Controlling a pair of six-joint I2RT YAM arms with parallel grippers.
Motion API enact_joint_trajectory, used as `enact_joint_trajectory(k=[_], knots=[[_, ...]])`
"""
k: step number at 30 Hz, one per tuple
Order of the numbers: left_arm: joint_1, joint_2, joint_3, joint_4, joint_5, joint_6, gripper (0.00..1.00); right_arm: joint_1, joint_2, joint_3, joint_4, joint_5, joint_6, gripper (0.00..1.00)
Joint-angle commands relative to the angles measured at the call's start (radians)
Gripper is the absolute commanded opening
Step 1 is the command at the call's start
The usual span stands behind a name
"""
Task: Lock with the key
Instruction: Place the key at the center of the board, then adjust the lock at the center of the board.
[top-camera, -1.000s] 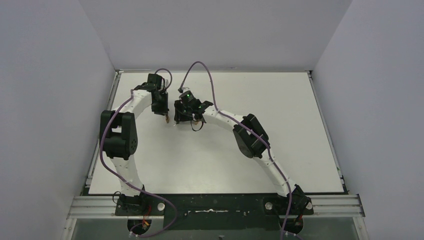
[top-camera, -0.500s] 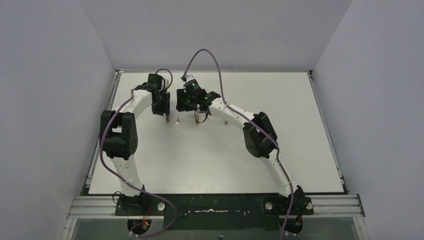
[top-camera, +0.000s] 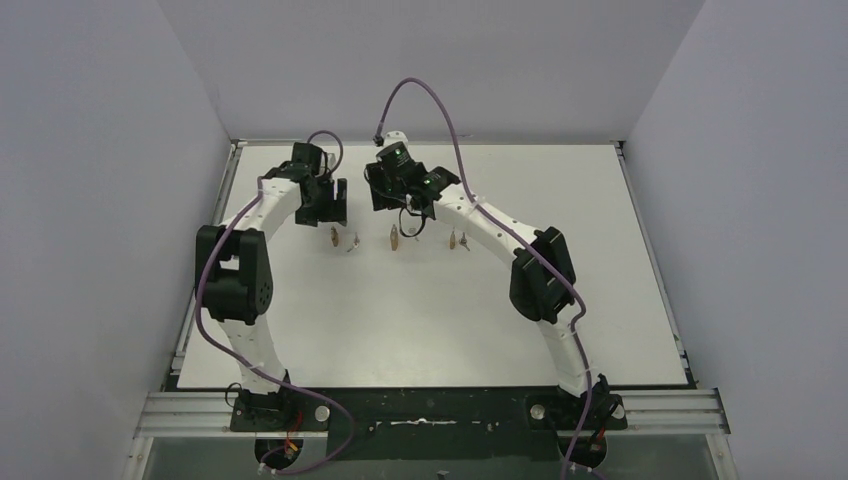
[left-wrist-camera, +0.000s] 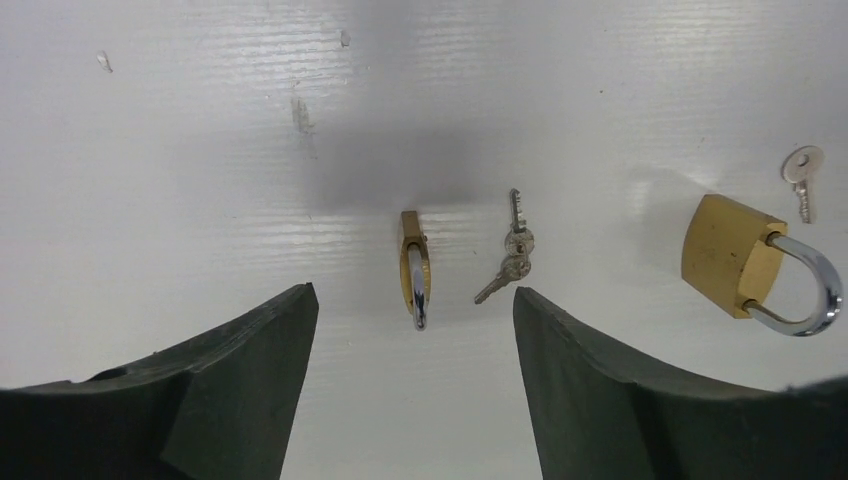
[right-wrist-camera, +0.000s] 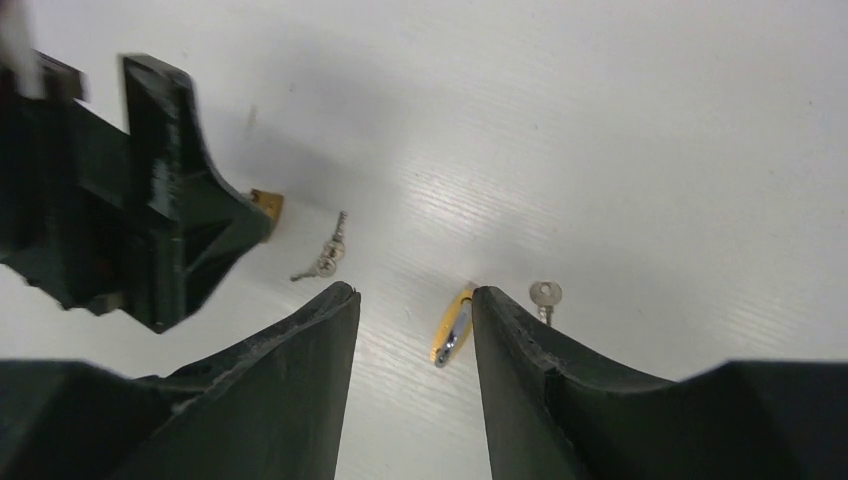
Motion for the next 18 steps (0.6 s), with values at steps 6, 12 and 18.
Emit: enact_joint_trajectory(k=[6,12,18], knots=[[0.024,-0.132,0.042,0.028,0.040,-0.009,0.78,0.008,-0.071,-0.069,-0.079,0.069,-0.023,0.46],[0.034,-0.162,0.039,0.027,0.061,-0.014,0.80,0.015,0.004,-0.003,-0.166,0.054,-0.003,0.50],[0.035,-0.166,0.039,0.023,0.069,-0.014,0.80,0.016,0.059,0.041,-0.224,0.060,0.043,0.53]])
